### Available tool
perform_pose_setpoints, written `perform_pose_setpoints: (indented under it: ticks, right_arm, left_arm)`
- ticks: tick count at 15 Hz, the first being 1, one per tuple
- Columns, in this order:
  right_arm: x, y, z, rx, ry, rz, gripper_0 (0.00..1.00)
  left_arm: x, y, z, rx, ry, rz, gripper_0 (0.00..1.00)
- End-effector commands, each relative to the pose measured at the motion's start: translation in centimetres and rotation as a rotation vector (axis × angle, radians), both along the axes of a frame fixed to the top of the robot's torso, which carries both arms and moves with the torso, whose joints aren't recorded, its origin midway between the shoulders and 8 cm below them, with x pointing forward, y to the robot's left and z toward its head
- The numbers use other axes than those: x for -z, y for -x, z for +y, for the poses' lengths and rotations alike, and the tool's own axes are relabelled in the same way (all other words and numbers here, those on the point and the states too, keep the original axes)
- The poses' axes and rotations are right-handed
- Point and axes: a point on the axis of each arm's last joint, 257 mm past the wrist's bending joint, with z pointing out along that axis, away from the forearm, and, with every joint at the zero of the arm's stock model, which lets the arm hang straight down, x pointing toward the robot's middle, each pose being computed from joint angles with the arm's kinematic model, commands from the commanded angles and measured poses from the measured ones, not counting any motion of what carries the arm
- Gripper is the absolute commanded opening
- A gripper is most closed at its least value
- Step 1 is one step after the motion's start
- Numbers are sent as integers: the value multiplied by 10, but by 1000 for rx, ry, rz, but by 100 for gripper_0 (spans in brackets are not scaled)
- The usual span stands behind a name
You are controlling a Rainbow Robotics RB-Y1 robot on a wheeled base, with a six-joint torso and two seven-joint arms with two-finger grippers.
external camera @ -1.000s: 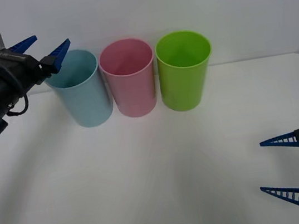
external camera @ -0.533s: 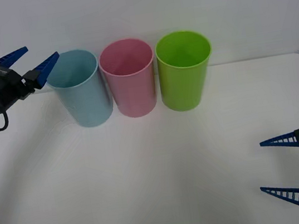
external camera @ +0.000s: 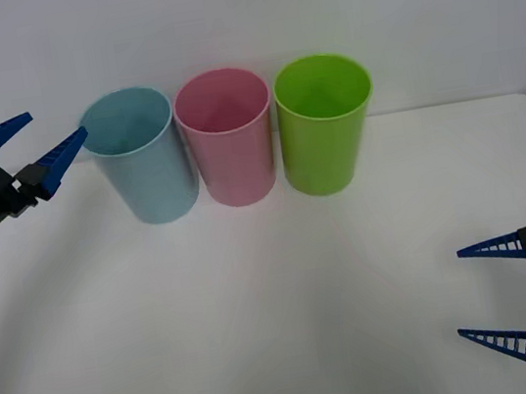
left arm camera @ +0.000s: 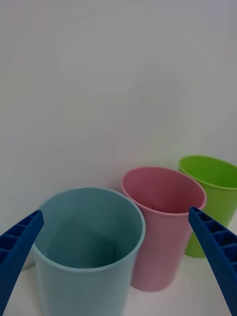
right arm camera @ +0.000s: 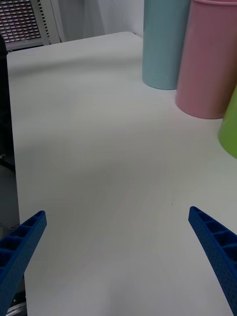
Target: Put cans in the blue bin and PET bottles in the pink bin and trash in the green bin.
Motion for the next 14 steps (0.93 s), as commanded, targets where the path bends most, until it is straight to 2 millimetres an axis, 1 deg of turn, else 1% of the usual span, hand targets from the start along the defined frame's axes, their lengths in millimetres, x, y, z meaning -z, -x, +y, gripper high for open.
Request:
perform_pose_setpoints:
  ticks: [1, 3, 6, 10, 14]
  right_arm:
    - [0, 0, 0, 0, 0, 0, 100]
    - [0, 0, 0, 0, 0, 0, 100]
    - [0, 0, 0, 0, 0, 0, 100]
    - [0, 0, 0, 0, 0, 0, 100]
    - [0, 0, 0, 0, 0, 0, 100]
  left_arm:
    - [7, 17, 2, -10, -5, -14, 100]
    - [12, 30, 0, -14, -17, -30, 100]
    - [24, 49, 1, -11, -48, -40, 100]
    - [43, 71, -1, -6, -113, -19, 100]
    - [62, 95, -2, 39, -184, 26, 100]
